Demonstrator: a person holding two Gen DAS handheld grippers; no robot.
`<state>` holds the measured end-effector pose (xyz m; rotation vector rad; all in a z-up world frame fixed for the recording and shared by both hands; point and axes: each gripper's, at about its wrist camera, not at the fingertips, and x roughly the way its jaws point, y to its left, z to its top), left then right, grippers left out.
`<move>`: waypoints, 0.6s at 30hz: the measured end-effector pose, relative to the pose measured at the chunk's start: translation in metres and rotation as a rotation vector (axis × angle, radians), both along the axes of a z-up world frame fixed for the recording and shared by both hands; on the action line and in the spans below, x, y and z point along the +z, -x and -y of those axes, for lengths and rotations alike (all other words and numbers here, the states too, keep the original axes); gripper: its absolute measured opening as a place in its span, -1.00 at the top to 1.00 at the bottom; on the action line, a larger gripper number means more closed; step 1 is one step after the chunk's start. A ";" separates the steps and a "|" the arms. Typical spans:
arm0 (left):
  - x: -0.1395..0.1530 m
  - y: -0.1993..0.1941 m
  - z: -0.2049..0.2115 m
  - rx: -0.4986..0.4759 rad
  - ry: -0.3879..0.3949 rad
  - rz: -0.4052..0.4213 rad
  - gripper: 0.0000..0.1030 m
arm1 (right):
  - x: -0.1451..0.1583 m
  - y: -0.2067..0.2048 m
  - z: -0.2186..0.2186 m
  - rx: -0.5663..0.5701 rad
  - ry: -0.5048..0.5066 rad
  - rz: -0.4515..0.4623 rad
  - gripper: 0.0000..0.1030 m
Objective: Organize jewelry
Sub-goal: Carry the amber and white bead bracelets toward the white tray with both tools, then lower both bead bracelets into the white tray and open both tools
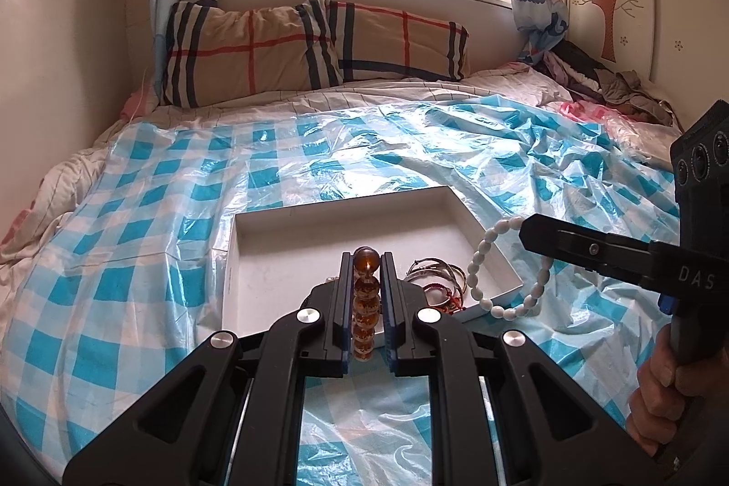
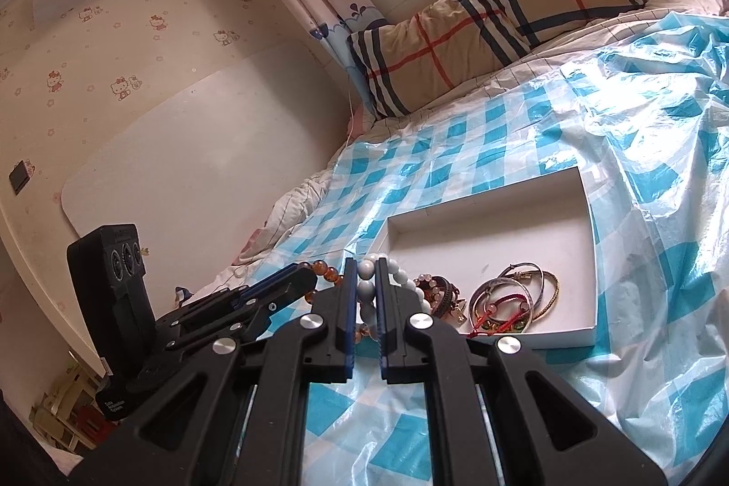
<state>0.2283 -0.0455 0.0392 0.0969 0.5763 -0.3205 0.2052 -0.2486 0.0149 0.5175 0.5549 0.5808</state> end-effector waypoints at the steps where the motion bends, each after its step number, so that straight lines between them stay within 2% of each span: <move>1: -0.001 -0.002 0.001 0.000 0.001 0.000 0.80 | -0.002 -0.002 0.000 -0.001 0.000 -0.002 0.84; 18: -0.009 -0.018 0.008 0.000 0.000 -0.005 0.80 | -0.018 -0.030 0.004 -0.025 -0.002 -0.011 0.82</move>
